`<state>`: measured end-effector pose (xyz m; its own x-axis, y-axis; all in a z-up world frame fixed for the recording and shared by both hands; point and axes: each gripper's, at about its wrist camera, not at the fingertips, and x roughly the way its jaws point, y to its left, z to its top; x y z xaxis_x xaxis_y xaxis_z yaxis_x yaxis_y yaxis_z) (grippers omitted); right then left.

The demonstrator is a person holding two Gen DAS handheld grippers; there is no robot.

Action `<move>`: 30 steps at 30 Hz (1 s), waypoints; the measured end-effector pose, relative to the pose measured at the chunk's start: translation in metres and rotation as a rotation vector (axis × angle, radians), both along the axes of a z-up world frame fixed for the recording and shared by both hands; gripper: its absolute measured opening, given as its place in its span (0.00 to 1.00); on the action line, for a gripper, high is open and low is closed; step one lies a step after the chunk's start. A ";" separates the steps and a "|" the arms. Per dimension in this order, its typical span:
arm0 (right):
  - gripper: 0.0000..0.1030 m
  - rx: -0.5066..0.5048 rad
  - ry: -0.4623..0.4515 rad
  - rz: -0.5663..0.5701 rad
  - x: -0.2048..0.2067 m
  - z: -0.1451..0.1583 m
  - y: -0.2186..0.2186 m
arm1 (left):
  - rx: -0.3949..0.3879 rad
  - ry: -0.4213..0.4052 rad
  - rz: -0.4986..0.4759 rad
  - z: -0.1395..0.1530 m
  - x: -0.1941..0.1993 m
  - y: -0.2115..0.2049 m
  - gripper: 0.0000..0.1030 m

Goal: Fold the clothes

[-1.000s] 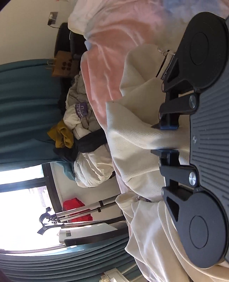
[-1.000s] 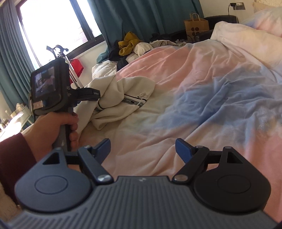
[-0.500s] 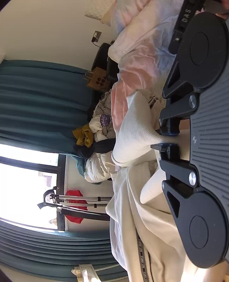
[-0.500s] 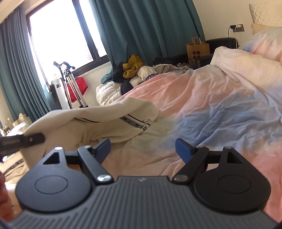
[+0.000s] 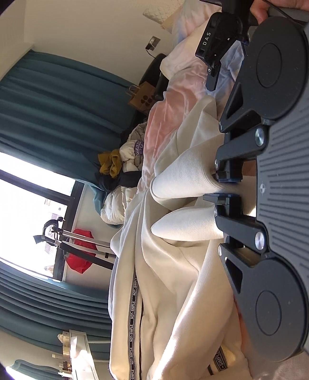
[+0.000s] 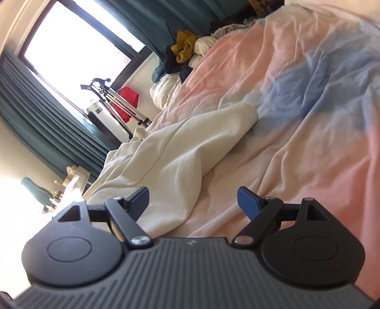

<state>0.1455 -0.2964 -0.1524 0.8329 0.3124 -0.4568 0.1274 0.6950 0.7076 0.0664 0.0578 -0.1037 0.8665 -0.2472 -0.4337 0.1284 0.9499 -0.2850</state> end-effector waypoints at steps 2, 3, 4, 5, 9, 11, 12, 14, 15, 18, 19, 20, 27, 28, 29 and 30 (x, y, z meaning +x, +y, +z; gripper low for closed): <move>0.81 0.048 0.014 0.003 0.006 -0.008 0.001 | 0.001 -0.006 -0.004 -0.002 0.001 0.000 0.08; 0.82 0.071 0.019 0.004 0.009 -0.012 0.001 | -0.003 -0.005 -0.004 -0.003 0.000 0.001 0.08; 0.82 0.094 0.025 0.006 0.012 -0.016 0.001 | -0.010 -0.002 -0.004 -0.004 0.000 0.002 0.08; 0.82 0.117 0.030 0.007 0.015 -0.020 0.002 | -0.017 -0.001 0.000 -0.004 0.002 0.002 0.08; 0.82 0.201 0.058 0.002 0.029 -0.036 0.001 | -0.036 0.002 0.005 -0.006 0.006 0.006 0.09; 0.82 0.259 0.082 -0.025 0.035 -0.045 -0.002 | -0.044 0.006 0.010 -0.007 0.008 0.007 0.09; 0.82 0.289 0.093 -0.031 0.038 -0.049 -0.003 | -0.047 0.010 0.013 -0.007 0.009 0.007 0.09; 0.82 0.311 0.103 -0.028 0.046 -0.052 -0.002 | -0.053 0.016 0.018 -0.007 0.011 0.007 0.09; 0.82 0.321 0.108 -0.025 0.050 -0.053 -0.001 | -0.057 0.018 0.020 -0.007 0.011 0.008 0.09; 0.82 0.314 0.129 -0.003 0.067 -0.055 0.003 | -0.071 0.021 0.028 -0.008 0.012 0.012 0.09; 0.82 0.310 0.129 0.000 0.072 -0.056 0.004 | -0.071 0.023 0.033 -0.009 0.013 0.013 0.09; 0.82 0.306 0.128 0.003 0.077 -0.057 0.005 | -0.070 0.025 0.036 -0.010 0.014 0.013 0.09; 0.82 0.379 0.109 -0.033 0.084 -0.057 -0.014 | -0.081 0.054 0.060 -0.017 0.022 0.017 0.09; 0.82 0.401 0.106 -0.043 0.083 -0.057 -0.020 | -0.087 0.059 0.062 -0.017 0.022 0.018 0.09; 0.82 0.423 0.104 -0.054 0.083 -0.057 -0.025 | -0.090 0.062 0.060 -0.017 0.022 0.019 0.09; 0.82 0.445 0.101 -0.064 0.082 -0.056 -0.030 | -0.093 0.065 0.059 -0.017 0.022 0.020 0.09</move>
